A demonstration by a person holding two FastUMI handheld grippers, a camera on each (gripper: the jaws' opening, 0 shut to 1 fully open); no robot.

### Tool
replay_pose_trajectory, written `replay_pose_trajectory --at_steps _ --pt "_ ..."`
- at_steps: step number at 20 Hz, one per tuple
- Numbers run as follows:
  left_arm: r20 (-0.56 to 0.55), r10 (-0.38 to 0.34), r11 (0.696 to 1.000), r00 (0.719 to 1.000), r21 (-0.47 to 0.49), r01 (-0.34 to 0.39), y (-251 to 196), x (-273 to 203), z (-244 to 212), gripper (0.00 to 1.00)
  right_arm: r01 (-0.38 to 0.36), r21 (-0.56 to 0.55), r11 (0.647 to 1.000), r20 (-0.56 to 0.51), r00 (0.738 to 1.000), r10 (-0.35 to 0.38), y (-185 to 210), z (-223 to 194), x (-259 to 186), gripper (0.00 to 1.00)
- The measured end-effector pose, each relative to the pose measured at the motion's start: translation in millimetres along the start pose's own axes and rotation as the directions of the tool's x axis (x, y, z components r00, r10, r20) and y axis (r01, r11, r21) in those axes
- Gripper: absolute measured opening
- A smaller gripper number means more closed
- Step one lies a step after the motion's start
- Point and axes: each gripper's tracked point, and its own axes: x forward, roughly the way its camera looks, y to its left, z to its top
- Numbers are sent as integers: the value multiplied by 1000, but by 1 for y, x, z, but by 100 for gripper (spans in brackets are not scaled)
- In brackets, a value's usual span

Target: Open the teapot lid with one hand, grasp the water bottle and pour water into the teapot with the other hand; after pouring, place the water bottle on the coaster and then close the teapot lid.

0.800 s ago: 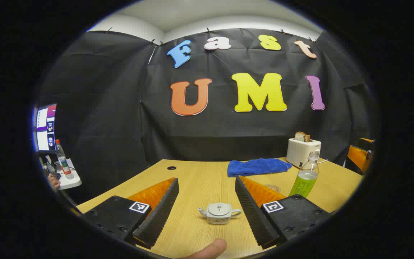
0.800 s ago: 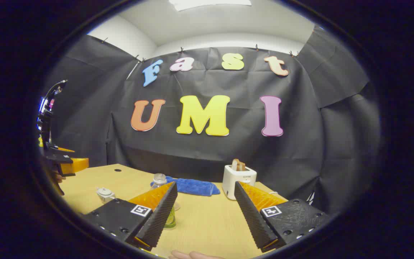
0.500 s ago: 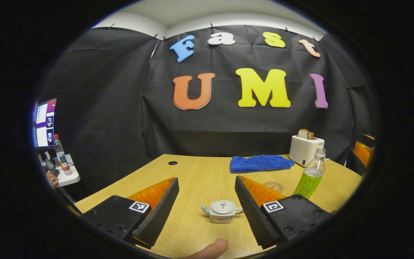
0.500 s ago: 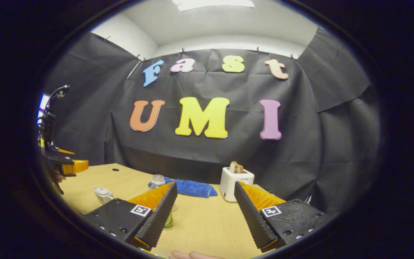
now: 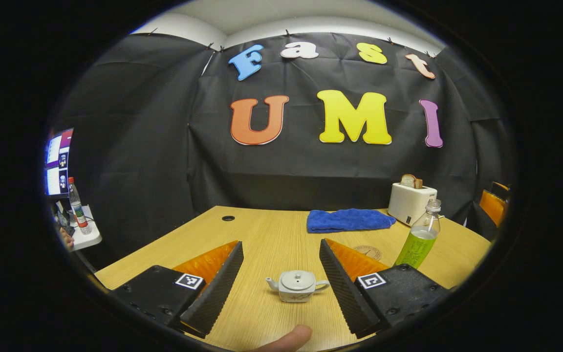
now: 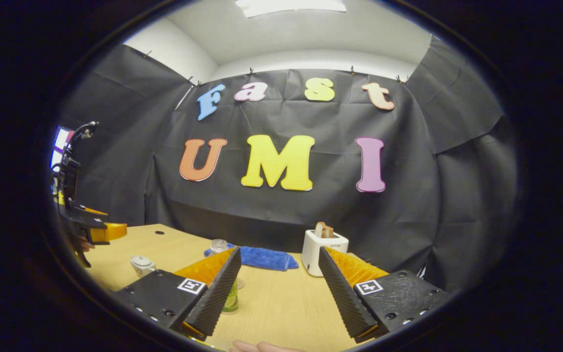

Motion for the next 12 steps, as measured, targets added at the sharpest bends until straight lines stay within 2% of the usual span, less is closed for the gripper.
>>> replay_pose_trajectory --at_steps 2,5,12 --pt "5 -2 1000 1000 -4 2 1 4 -1 99 7 -10 1000 10 1000 -7 -1 0 -1 95" --pt "23 -59 998 998 -9 59 -10 18 -10 99 3 -17 1000 10 1000 -3 1 -2 1 95" --pt "-29 -64 996 998 -56 62 -7 51 -55 99 11 -30 999 -9 1000 -11 4 -12 7 98"
